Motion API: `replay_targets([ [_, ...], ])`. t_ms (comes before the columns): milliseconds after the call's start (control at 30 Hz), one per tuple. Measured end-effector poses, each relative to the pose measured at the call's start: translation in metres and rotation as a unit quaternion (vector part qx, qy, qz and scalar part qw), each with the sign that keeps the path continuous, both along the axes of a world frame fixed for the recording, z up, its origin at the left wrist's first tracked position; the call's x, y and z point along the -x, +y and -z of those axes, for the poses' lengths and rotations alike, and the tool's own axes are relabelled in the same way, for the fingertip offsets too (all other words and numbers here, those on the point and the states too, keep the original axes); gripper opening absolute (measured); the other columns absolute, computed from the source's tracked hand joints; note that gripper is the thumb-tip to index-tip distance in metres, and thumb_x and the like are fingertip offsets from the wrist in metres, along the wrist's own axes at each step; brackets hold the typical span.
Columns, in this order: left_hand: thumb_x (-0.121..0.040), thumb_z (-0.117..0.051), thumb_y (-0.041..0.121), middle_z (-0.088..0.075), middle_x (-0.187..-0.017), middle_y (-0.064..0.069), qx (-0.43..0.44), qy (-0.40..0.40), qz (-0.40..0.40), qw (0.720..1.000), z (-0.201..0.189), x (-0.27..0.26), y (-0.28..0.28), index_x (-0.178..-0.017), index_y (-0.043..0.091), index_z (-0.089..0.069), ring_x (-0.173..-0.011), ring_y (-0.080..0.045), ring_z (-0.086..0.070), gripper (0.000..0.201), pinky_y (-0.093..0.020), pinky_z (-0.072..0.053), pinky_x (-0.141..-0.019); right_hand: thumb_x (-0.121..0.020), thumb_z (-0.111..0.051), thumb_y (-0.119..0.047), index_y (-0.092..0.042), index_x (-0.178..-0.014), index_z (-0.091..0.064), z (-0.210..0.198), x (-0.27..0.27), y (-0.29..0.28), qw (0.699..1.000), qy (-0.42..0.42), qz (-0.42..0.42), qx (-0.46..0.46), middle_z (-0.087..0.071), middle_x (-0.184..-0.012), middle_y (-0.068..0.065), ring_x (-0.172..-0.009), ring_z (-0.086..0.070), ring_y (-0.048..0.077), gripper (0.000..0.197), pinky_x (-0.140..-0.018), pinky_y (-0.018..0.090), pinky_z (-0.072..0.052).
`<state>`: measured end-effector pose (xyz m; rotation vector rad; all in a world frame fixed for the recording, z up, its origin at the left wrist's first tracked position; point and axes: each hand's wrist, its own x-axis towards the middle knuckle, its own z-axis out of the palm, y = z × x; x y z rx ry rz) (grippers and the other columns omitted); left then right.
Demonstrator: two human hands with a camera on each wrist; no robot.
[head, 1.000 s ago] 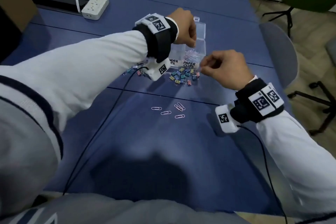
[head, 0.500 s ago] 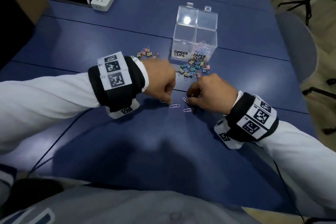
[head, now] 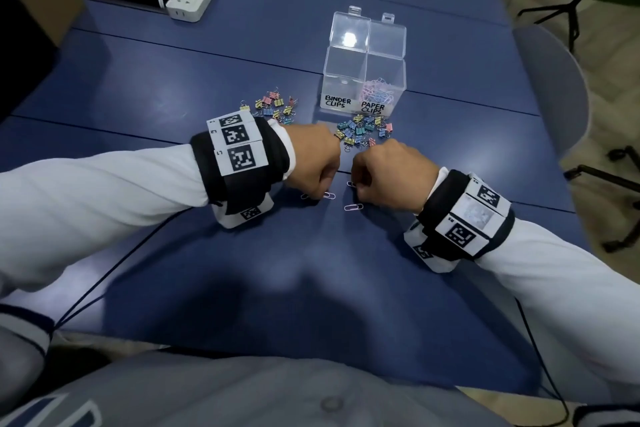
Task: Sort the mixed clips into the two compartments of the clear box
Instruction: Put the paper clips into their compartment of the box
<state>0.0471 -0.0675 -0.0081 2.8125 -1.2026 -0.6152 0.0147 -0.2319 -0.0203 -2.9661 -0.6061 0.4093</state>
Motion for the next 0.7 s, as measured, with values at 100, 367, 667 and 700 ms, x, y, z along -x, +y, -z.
replay_targets([
  [100, -0.072, -0.069, 0.021, -0.068, -0.068, 0.009, 0.014, 0.044, -0.019, 0.999, 0.003, -0.001, 0.004, -0.077, 0.017, -0.073, -0.058, -0.003, -0.056, 0.008, -0.03, -0.058, -0.072, -0.074, -0.065, -0.026, -0.019, -0.087, -0.068, 0.002, -0.003, 0.001, 1.0, 0.013, 0.008, -0.008, -0.067, -0.082, 0.002, -0.076, -0.058, 0.023, 0.015, -0.062, 0.026, -0.043],
  [367, -0.073, -0.07, 0.025, -0.062, -0.063, 0.013, 0.045, 0.043, -0.027, 0.998, -0.004, -0.006, 0.022, -0.078, 0.017, -0.07, -0.059, -0.001, -0.056, 0.01, -0.026, -0.055, -0.069, -0.07, -0.07, -0.02, -0.017, -0.071, -0.063, 0.0, -0.007, -0.003, 0.995, 0.064, 0.023, -0.067, -0.061, -0.064, -0.006, -0.064, -0.057, 0.014, 0.007, -0.064, 0.027, -0.051],
  [667, -0.071, -0.071, 0.025, -0.067, -0.067, 0.01, 0.025, 0.05, -0.051, 0.997, 0.007, -0.003, 0.032, -0.077, 0.018, -0.071, -0.058, 0.0, -0.055, 0.01, -0.03, -0.057, -0.073, -0.067, -0.069, -0.013, -0.023, -0.088, -0.068, -0.008, 0.0, -0.017, 0.989, 0.068, 0.021, -0.13, -0.067, -0.064, -0.009, -0.06, -0.059, 0.0, 0.023, -0.067, 0.017, -0.049],
  [700, -0.071, -0.071, 0.025, -0.065, -0.066, 0.012, 0.027, 0.046, -0.048, 0.997, 0.008, -0.004, 0.033, -0.078, 0.018, -0.071, -0.058, 0.0, -0.055, 0.01, -0.029, -0.057, -0.073, -0.068, -0.068, -0.013, -0.027, -0.098, -0.066, -0.009, 0.002, -0.019, 0.988, 0.079, 0.016, -0.134, -0.069, -0.065, -0.01, -0.061, -0.06, -0.002, 0.034, -0.068, 0.014, -0.048],
])
